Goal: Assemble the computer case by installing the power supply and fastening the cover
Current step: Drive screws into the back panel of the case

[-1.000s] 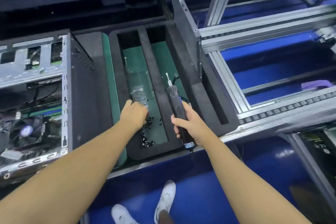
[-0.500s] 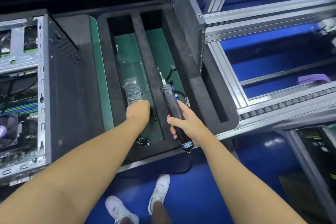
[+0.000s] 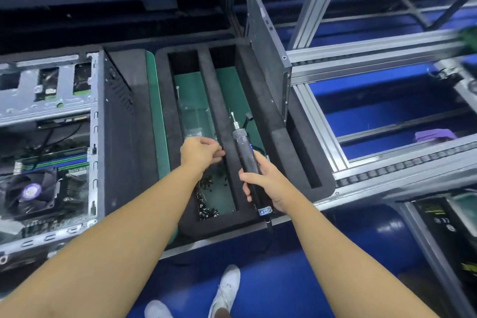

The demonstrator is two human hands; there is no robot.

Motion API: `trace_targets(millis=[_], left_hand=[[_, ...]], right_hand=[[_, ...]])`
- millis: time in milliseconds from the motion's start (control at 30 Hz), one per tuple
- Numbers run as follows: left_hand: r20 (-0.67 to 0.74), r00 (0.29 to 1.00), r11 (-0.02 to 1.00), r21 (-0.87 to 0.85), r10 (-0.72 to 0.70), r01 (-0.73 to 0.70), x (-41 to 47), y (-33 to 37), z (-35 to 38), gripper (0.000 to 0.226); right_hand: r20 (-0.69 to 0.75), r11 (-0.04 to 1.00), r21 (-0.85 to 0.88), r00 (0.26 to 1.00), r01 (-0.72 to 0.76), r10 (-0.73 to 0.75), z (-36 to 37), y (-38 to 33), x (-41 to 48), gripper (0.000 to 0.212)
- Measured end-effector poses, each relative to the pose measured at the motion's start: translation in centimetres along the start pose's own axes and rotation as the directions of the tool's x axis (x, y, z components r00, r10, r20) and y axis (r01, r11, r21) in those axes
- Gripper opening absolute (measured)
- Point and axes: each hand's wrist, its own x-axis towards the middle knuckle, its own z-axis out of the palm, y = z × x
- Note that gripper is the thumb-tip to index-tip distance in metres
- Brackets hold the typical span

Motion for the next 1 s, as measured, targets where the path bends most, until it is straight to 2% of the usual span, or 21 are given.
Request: trace_targets(millis=[33,100,167,267,400,500,800,1000], left_hand=[[0.008,1.0,0.977,-0.214,-0.021,0.023,-0.5,1.1,-0.5,0.01],[0.036,0.999,0.866,-0.5,0.001,0.017,-1.8,3.6,-2.0,0.014],[0.069,0.995,0.744,-0.668,0.068,-0.005,-2.9,6.1,-4.1,0.015],[0.091,0.976,0.61,-0.791,0.198,-0.05,-4.6,9.0,-7.8,0.016],[0.092,0.941,0.537,-0.837,0.326,-0.104,-6.6,10.9,-13.1,0.018],[0.107,0.916,0.509,-0.853,0.388,-0.116,-7.6,11.2,-17.4,0.008],[0.105,0.887,0.54,-0.823,0.45,-0.177,-9.7,8.7,-27.7,0.014],[0.135,0.892,0.632,-0.75,0.431,-0.192,-10.1,6.4,-33.1,0.013]], right_hand=[[0.038,1.0,-0.001,0.999,0.021,-0.021,0.3,-1.1,0.0,0.078],[0.118,0.997,-0.004,0.99,0.078,-0.077,1.2,-3.6,0.0,0.08],[0.183,0.992,-0.023,0.976,0.122,-0.116,2.3,-6.3,0.0,0.086],[0.282,0.981,-0.064,0.946,0.183,-0.159,4.5,-9.9,-0.5,0.089],[0.381,0.969,-0.122,0.911,0.216,-0.155,8.3,-12.7,-1.9,0.088],[0.405,0.953,-0.188,0.903,0.238,-0.146,11.6,-14.2,-2.9,0.09],[0.416,0.882,-0.389,0.905,0.265,-0.088,21.8,-15.2,-5.0,0.094],[0.377,0.831,-0.498,0.925,0.248,-0.05,26.7,-14.5,-5.7,0.093]])
